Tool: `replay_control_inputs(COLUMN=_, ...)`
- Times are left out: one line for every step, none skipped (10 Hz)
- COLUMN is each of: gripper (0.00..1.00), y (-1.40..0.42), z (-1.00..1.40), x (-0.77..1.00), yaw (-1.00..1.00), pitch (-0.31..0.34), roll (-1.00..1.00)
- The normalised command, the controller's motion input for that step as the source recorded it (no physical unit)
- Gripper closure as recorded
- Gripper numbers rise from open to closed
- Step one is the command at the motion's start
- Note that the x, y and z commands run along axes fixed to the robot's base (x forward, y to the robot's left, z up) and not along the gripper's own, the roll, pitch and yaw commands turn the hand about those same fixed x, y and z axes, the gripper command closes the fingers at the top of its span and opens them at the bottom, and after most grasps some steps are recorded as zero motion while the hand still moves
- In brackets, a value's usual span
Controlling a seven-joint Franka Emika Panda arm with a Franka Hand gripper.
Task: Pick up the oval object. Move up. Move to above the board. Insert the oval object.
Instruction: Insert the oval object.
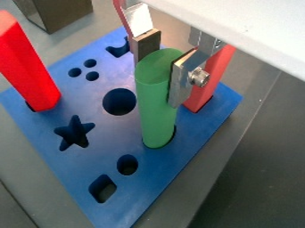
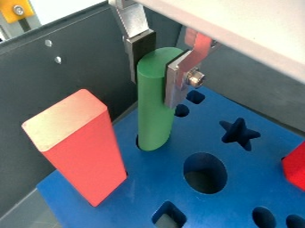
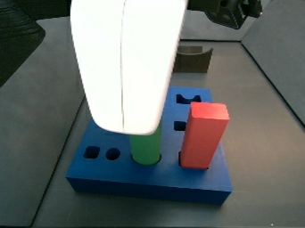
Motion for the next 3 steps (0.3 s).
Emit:
replay_control_inputs(gripper=1.0, y=0.0, z=0.0, x=0.0, yaw=0.0, pitch=0.0, roll=0.03)
replay_control_inputs(gripper=1.0, y=0.0, z=-0.01, x=-0.04, yaw=-0.07, pitch=0.0, roll=0.05)
replay_control_inputs(gripper=1.0, y=0.0, z=0.0, x=0.0, yaw=0.0, pitch=0.0, roll=0.0)
